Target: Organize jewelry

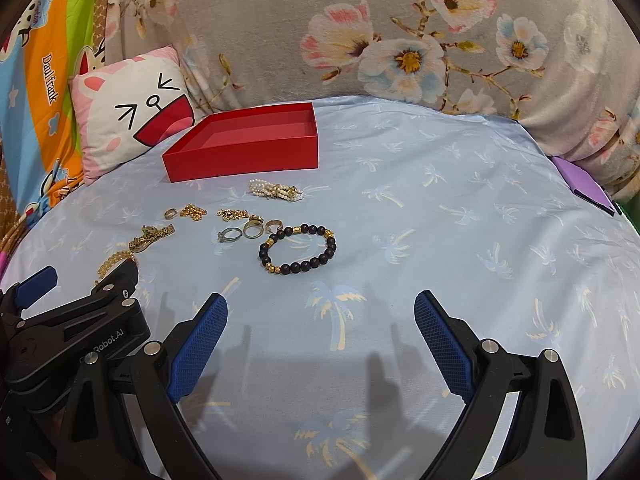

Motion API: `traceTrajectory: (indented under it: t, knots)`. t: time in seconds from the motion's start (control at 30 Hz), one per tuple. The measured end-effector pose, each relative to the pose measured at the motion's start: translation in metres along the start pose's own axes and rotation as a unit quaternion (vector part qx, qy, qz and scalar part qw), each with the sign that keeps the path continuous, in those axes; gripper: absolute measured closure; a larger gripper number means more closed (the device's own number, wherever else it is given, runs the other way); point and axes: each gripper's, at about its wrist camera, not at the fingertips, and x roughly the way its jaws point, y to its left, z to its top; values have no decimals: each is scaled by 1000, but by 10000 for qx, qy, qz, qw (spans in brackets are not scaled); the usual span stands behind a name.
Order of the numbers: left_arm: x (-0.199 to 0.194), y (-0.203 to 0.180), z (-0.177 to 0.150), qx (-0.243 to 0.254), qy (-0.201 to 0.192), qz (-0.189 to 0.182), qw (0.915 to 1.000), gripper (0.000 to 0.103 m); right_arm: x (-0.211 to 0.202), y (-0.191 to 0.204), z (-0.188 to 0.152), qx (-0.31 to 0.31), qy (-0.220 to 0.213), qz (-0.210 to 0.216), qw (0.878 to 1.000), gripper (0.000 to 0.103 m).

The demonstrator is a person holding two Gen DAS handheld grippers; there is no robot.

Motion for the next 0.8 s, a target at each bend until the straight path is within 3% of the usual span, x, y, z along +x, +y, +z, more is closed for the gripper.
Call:
traceTrajectory:
  t: [0.8]
  knots:
    - [1, 0, -1, -2, 4, 13, 10000, 6, 0, 1, 0, -4, 9, -3, 10000, 10]
